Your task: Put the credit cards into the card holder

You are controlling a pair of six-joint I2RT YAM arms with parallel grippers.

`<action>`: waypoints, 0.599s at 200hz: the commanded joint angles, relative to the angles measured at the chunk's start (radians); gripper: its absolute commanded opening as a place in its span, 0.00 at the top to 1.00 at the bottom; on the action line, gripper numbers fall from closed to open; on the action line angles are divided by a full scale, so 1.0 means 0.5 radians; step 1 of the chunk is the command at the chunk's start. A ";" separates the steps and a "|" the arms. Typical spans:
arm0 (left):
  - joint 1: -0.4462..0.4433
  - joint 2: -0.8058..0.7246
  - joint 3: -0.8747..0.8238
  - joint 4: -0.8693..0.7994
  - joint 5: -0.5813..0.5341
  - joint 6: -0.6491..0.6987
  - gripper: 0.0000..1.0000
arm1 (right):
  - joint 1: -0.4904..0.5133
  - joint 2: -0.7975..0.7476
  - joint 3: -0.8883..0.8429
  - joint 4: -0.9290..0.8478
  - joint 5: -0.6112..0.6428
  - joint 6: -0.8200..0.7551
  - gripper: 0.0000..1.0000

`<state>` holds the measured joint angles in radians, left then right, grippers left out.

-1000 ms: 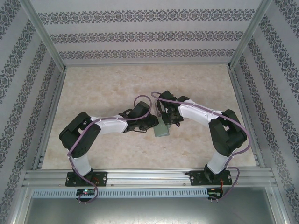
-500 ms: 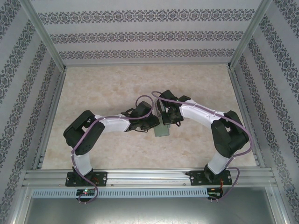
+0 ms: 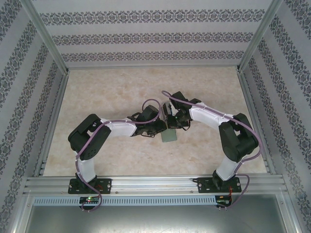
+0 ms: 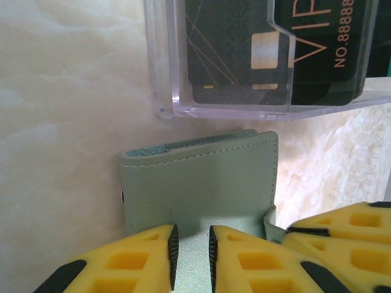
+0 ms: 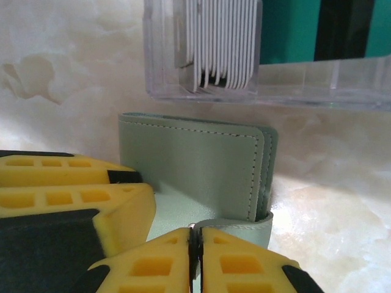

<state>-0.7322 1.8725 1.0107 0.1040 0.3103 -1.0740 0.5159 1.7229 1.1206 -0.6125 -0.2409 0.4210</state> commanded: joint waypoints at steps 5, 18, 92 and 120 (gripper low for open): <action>-0.020 0.069 -0.003 0.017 0.004 0.001 0.76 | -0.025 0.042 -0.031 0.040 -0.110 0.023 0.86; -0.020 0.068 -0.001 0.021 0.007 0.001 0.76 | -0.026 0.032 -0.048 0.043 -0.079 0.022 0.87; -0.023 0.069 -0.002 0.031 0.016 0.002 0.76 | -0.036 -0.037 -0.079 0.051 -0.091 0.045 0.78; -0.024 0.072 0.000 0.034 0.018 -0.002 0.76 | -0.041 -0.046 -0.082 0.042 -0.083 0.041 0.77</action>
<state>-0.7322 1.8771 1.0107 0.1131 0.3141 -1.0740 0.5007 1.7279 1.0943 -0.5850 -0.2749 0.4309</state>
